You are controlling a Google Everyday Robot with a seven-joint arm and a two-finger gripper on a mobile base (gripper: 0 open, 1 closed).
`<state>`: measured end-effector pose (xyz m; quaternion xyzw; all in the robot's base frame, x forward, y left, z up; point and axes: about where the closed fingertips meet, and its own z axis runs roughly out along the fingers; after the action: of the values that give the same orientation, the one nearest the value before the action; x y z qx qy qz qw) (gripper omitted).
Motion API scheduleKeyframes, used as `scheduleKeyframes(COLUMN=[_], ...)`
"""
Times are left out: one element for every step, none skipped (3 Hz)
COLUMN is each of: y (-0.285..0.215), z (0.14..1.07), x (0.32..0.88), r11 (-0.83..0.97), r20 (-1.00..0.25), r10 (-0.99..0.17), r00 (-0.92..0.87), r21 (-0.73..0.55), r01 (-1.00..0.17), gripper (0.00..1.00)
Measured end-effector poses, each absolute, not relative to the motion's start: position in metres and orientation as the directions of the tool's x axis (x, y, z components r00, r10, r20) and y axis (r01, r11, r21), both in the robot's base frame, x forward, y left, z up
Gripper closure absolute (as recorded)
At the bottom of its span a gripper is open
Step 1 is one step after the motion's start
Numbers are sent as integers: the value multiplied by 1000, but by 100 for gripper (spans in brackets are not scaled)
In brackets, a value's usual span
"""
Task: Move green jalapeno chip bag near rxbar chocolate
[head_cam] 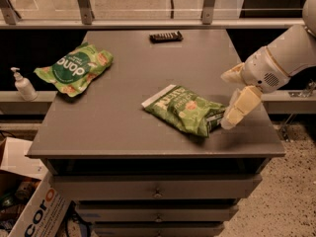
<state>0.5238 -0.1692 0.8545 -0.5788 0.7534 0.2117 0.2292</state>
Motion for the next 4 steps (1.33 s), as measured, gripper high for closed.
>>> scheduleKeyframes(y=[-166, -163, -164, -163], z=[831, 818, 818, 828], x=[522, 518, 517, 522], r11=[211, 176, 153, 135], r20=[-617, -640, -664, -688], r10=[-759, -748, -731, -714], r00=[-210, -179, -155, -133], r21=[73, 69, 61, 51], r01=[-975, -982, -986, -990], gripper=[0, 16, 41, 64])
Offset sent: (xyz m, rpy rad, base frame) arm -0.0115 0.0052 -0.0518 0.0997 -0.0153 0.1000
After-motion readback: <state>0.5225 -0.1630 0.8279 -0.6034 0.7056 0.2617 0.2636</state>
